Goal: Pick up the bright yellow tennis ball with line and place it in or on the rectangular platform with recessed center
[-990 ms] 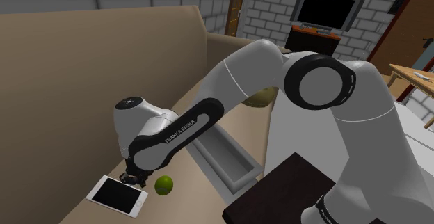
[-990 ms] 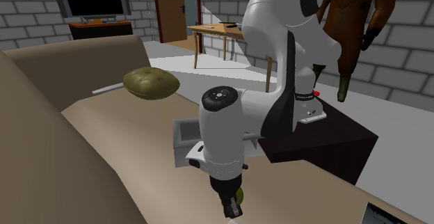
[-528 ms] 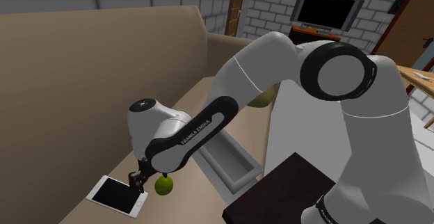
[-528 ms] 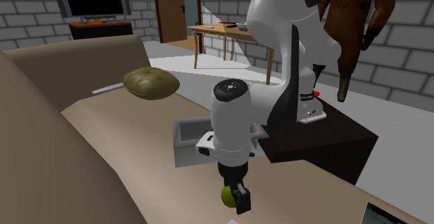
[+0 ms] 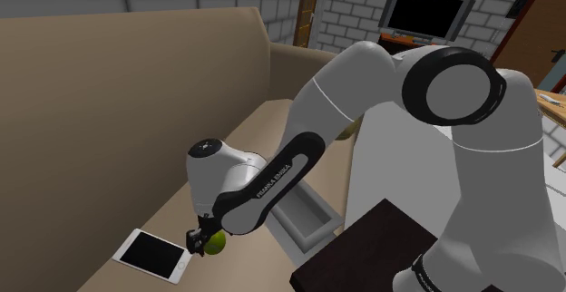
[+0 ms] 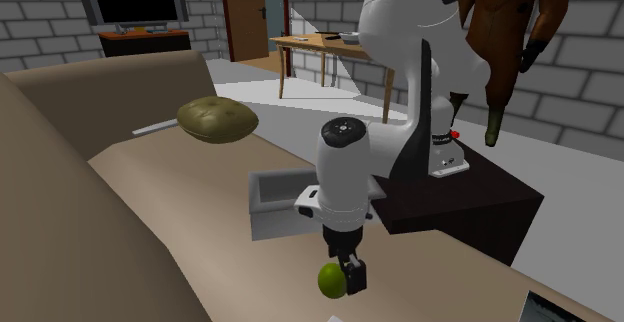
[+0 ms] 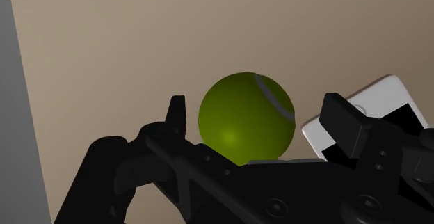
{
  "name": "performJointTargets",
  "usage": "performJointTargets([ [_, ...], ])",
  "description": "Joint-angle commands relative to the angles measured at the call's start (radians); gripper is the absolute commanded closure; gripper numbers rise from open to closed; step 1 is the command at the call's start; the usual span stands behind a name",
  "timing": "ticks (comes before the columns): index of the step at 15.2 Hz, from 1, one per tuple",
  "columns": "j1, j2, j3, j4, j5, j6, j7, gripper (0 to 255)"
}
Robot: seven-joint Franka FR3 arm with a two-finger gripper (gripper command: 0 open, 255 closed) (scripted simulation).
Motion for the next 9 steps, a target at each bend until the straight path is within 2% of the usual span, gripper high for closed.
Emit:
performJointTargets([
  [1, 0.006, 0.020, -0.008, -0.002, -0.010, 0.022, 0.006, 0],
  [9, 0.011, 0.037, -0.015, 0.001, -0.017, 0.036, 0.011, 0],
])
